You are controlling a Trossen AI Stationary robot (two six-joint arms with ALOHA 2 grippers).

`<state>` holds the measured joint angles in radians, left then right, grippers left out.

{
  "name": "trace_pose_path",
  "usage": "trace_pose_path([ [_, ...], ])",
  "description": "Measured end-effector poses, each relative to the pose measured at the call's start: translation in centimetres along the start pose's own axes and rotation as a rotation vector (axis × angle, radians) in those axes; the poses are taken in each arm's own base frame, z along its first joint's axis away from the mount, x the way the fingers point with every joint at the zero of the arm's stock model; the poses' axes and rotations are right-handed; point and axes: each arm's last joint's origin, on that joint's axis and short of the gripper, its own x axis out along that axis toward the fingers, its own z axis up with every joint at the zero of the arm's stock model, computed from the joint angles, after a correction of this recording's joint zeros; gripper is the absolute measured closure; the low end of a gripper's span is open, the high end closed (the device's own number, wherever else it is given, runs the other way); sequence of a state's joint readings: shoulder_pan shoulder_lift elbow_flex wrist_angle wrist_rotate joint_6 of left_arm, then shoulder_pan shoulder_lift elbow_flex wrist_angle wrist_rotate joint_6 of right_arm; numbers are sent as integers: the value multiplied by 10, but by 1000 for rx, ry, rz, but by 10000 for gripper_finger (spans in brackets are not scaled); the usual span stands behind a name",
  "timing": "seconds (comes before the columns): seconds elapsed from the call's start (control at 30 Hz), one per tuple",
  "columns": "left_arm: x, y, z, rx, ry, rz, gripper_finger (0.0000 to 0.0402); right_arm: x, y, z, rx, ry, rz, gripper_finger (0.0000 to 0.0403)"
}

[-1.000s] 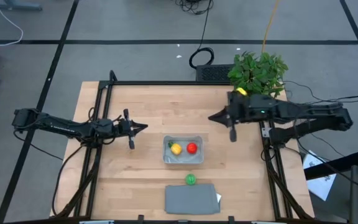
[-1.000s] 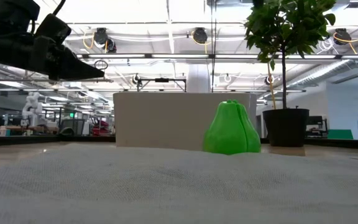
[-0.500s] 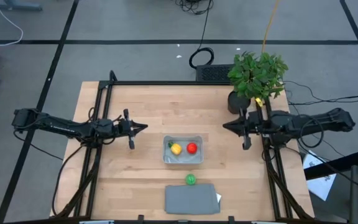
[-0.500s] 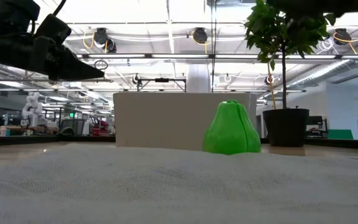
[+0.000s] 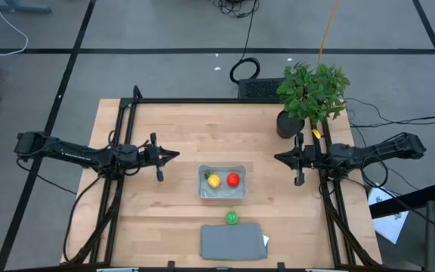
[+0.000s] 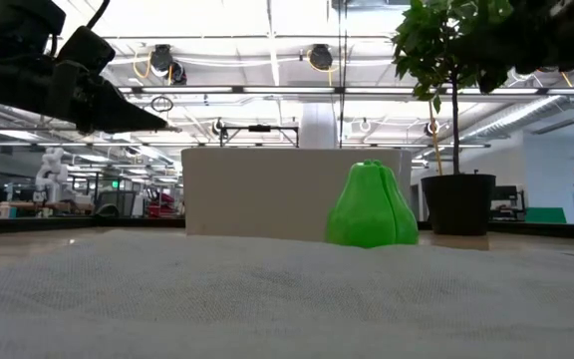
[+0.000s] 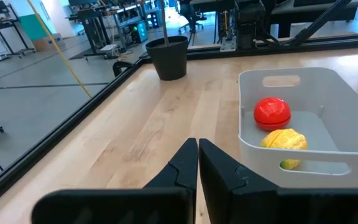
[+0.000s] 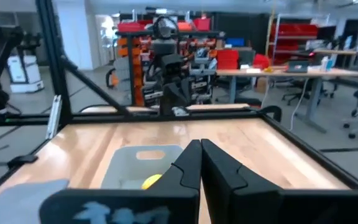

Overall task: Pick and placing Produce into tupperware
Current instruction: Put the green pear into the gray bin

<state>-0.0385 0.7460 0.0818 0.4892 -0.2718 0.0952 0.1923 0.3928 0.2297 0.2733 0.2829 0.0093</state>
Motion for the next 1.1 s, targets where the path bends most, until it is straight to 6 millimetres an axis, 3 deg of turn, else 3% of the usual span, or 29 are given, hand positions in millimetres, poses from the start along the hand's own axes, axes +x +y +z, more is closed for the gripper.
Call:
trace_pose_path([
  [0.33,0,0,2,23,-19,2,382,-4,-9,-10,64,-53,24,403],
  [0.6,0,0,2,26,-17,2,382,-6,-12,-31,174,-45,22,403],
  [1.1,0,0,1,22,-5,1,382,-5,-21,-37,179,-7,-79,403],
])
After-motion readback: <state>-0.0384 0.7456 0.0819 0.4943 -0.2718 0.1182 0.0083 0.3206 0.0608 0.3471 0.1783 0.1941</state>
